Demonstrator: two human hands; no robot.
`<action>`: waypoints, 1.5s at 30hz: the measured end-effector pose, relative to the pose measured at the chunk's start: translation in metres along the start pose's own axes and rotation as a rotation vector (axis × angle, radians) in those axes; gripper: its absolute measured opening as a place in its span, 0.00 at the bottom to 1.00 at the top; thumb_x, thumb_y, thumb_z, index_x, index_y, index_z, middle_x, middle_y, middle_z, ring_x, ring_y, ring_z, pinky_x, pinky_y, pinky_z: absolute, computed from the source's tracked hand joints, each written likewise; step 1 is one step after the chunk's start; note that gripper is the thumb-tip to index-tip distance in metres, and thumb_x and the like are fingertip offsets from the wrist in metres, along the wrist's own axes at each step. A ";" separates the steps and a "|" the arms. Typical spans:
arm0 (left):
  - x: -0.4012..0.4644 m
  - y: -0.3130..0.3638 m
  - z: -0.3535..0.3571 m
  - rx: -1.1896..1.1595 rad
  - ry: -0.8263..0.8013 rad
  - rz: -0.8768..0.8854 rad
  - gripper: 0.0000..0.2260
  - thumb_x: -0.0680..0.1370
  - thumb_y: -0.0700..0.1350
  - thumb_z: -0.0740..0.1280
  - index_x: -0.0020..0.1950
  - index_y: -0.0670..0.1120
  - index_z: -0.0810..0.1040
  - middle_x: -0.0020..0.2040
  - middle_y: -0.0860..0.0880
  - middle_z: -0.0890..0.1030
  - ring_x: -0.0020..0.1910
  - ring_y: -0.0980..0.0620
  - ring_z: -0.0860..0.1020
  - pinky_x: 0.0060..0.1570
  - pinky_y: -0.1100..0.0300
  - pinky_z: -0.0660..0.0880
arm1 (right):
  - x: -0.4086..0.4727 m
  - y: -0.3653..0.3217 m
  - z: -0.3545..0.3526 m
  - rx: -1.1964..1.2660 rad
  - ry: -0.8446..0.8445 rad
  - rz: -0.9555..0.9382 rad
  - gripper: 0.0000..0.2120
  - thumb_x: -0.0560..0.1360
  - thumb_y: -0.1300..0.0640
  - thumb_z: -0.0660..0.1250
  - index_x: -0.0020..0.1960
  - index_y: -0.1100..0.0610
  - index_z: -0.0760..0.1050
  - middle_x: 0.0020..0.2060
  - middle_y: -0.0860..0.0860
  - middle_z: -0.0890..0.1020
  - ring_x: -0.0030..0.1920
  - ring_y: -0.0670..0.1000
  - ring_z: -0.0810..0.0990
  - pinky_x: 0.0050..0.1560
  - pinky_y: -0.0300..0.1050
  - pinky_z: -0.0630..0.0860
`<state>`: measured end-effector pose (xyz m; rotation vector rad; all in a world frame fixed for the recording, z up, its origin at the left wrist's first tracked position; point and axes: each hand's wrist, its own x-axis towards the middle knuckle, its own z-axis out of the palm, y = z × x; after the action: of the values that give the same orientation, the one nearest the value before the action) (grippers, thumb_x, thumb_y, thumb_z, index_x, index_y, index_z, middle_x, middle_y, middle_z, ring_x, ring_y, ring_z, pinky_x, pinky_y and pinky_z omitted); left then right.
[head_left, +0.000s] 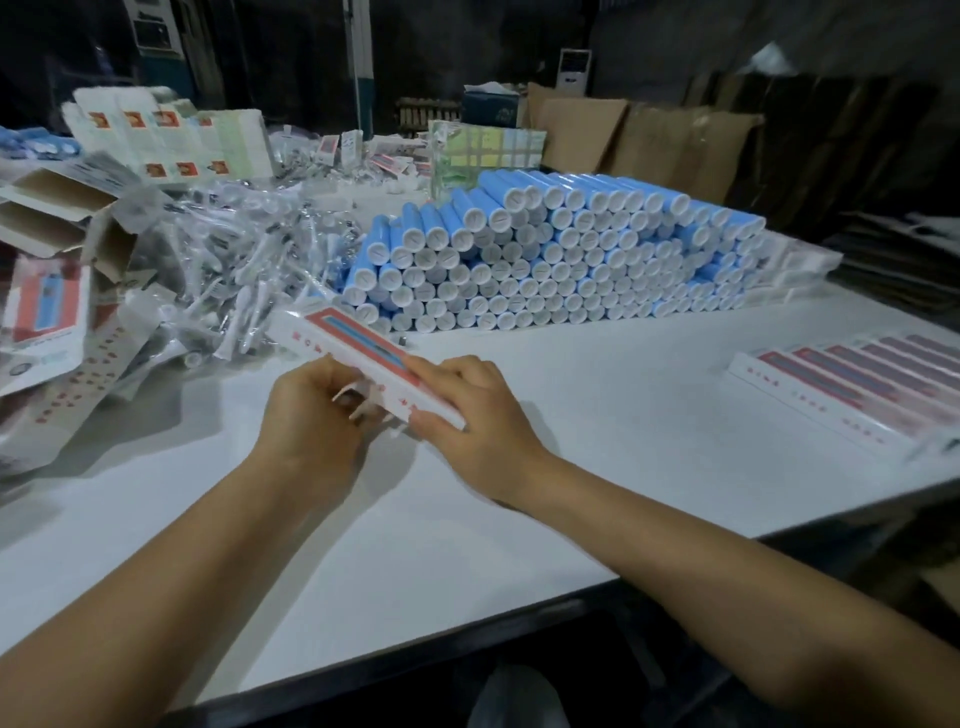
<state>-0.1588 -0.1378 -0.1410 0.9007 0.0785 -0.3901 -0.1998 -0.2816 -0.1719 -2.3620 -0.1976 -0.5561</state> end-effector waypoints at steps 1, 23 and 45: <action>-0.001 -0.004 0.002 0.124 0.019 0.018 0.15 0.71 0.32 0.55 0.51 0.41 0.77 0.46 0.41 0.79 0.44 0.44 0.81 0.43 0.53 0.80 | 0.001 0.000 -0.004 -0.006 0.020 0.014 0.26 0.75 0.51 0.61 0.73 0.51 0.65 0.55 0.54 0.72 0.57 0.52 0.66 0.58 0.45 0.67; 0.031 -0.025 -0.045 1.260 -0.084 0.299 0.17 0.65 0.59 0.65 0.53 0.62 0.81 0.45 0.61 0.83 0.43 0.55 0.82 0.45 0.52 0.78 | -0.134 0.166 -0.226 -0.928 0.300 0.749 0.18 0.78 0.45 0.60 0.67 0.41 0.70 0.65 0.51 0.68 0.64 0.54 0.60 0.63 0.52 0.57; -0.001 -0.023 -0.013 1.612 -0.293 0.578 0.10 0.75 0.37 0.65 0.50 0.47 0.83 0.49 0.52 0.77 0.53 0.54 0.72 0.49 0.67 0.65 | 0.009 0.019 -0.072 -0.292 0.089 -0.044 0.09 0.77 0.61 0.64 0.53 0.58 0.82 0.51 0.52 0.82 0.55 0.52 0.76 0.54 0.41 0.67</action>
<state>-0.1666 -0.1401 -0.1663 2.3417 -0.8740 0.0538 -0.2110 -0.3436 -0.1308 -2.6119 -0.1354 -0.7528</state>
